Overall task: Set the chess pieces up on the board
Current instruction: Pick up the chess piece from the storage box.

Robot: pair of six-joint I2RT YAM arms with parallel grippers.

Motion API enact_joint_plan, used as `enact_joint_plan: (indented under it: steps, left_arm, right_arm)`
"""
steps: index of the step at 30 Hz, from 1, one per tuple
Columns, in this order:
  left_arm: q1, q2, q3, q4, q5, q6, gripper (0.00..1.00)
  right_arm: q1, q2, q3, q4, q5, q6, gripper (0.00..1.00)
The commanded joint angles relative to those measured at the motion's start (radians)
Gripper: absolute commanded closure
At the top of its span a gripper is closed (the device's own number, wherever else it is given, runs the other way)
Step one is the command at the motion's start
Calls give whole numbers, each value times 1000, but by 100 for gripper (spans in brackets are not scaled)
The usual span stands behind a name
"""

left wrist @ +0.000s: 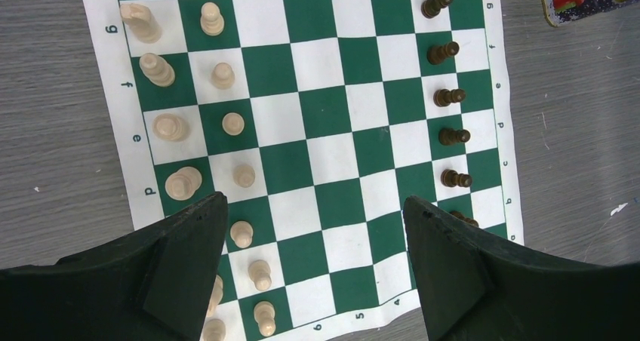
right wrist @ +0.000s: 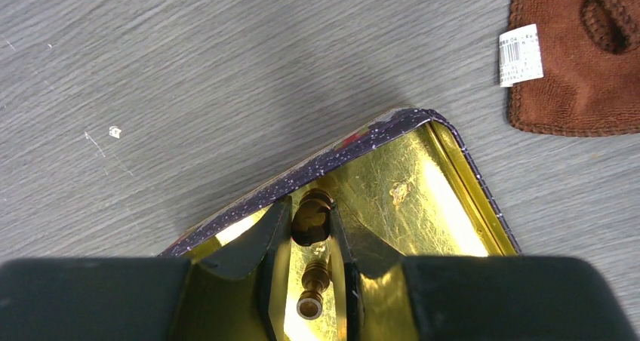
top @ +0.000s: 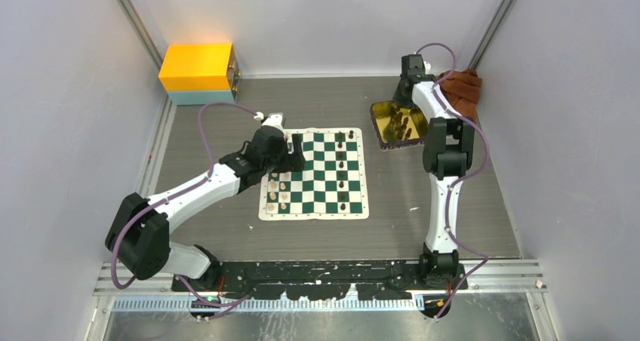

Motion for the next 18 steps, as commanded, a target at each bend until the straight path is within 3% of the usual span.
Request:
enact_joint_plan:
  steps: [1, 11, 18]
  left_arm:
    - [7, -31, 1, 48, 3, -13, 14]
    - [7, -72, -18, 34, 0, -16, 14]
    - [7, -126, -64, 28, 4, -30, 14]
  right_arm:
    - [-3, -101, 2, 47, 7, -20, 99]
    - [9, -193, -57, 58, -2, -14, 99]
    - [83, -303, -103, 19, 27, -24, 99]
